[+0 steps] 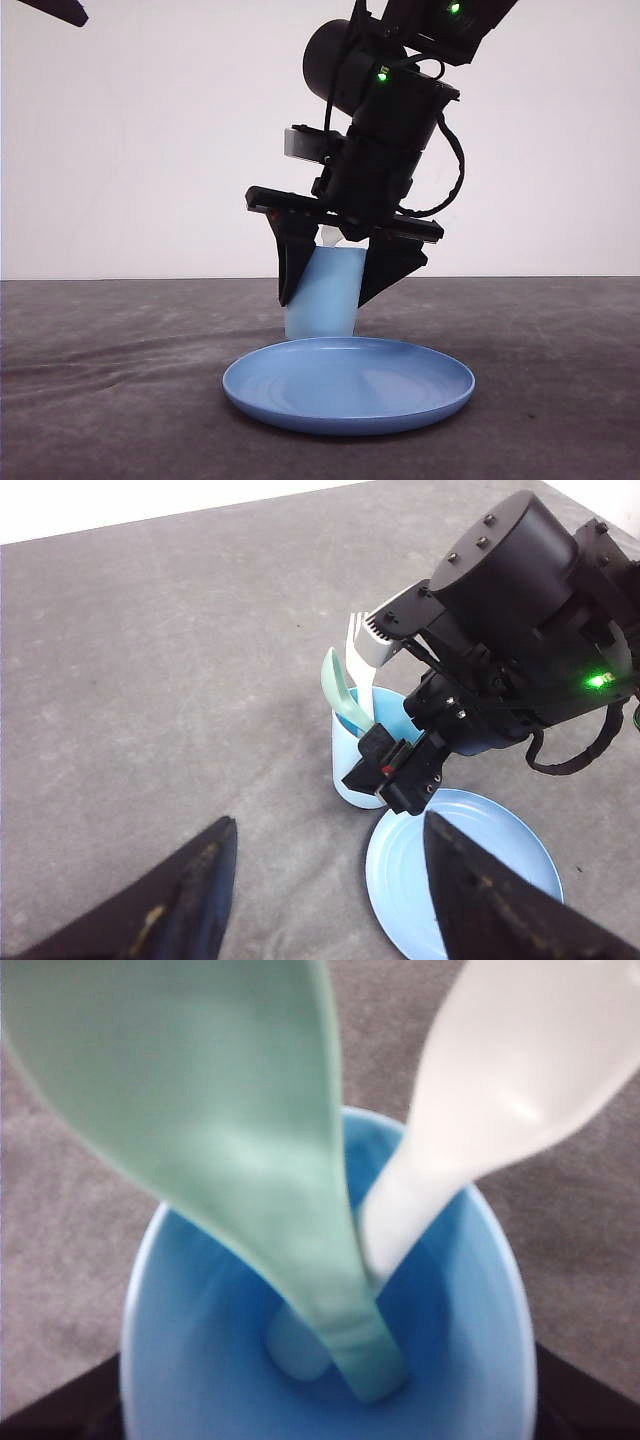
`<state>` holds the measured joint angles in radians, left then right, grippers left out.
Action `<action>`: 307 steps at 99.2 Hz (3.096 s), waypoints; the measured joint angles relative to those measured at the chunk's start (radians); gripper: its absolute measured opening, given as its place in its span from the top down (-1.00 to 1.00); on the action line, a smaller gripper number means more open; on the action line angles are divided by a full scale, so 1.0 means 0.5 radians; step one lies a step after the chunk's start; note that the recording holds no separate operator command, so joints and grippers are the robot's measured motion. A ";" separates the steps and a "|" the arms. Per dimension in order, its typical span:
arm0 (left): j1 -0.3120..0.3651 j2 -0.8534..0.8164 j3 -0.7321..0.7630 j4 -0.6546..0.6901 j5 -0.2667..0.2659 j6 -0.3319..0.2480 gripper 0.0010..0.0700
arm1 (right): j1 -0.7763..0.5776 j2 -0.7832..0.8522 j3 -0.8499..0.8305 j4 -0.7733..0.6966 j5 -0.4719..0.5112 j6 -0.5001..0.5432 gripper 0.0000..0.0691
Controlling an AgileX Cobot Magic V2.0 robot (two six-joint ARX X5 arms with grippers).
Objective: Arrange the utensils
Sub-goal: 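Lift the cup with the right gripper over the blue plate, then lower the cup onto the plate centre and open the right gripper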
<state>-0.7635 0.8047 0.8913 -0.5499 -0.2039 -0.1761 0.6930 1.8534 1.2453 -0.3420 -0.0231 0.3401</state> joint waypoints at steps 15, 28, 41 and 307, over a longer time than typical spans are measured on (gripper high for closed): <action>0.000 0.000 0.000 -0.018 0.000 0.000 0.00 | 0.002 -0.001 0.103 -0.182 0.004 -0.074 -0.18; 0.000 0.000 0.000 -0.020 0.000 0.000 0.00 | 0.011 -0.057 0.227 -0.342 0.055 -0.163 -0.18; 0.000 0.000 0.000 -0.020 0.000 0.000 0.00 | 0.039 -0.213 0.302 -0.468 0.054 -0.257 -0.18; 0.000 0.000 0.000 -0.077 0.000 0.000 0.00 | 0.538 -0.580 -0.731 0.092 0.451 -0.092 -0.81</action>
<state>-0.7635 0.8047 0.8913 -0.5884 -0.2039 -0.1761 0.9619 1.5635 0.8799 -0.2958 0.2024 0.2939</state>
